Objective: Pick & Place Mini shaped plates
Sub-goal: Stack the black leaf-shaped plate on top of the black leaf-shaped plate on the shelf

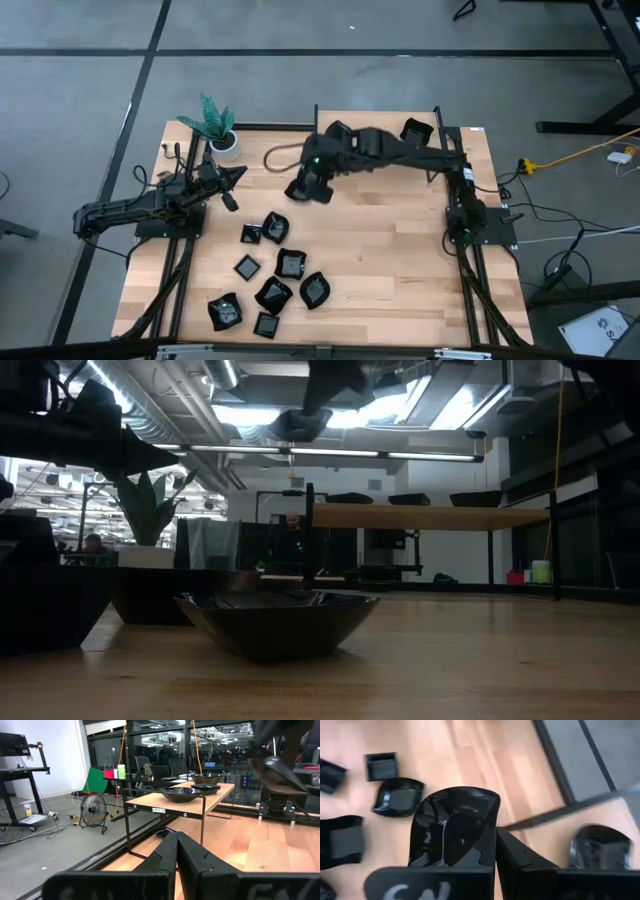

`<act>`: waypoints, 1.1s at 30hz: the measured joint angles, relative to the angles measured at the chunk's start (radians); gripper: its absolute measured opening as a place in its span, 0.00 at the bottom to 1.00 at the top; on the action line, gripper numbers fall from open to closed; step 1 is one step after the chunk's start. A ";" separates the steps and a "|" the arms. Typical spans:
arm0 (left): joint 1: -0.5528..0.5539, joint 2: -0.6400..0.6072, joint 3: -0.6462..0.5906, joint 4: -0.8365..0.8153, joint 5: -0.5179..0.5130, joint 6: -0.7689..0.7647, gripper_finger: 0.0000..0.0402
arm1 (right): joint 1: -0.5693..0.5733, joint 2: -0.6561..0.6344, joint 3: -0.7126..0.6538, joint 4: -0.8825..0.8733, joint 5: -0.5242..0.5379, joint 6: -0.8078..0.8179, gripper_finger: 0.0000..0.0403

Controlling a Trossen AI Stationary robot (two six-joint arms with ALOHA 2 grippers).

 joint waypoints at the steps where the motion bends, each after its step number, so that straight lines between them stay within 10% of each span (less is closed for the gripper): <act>1: 0.000 0.000 0.000 0.000 0.000 0.000 0.01 | -0.015 -0.002 0.000 -0.002 0.000 -0.002 0.01; 33: 0.000 0.000 0.000 0.000 0.000 0.000 0.01 | -0.451 -0.026 -0.010 -0.018 -0.161 -0.205 0.01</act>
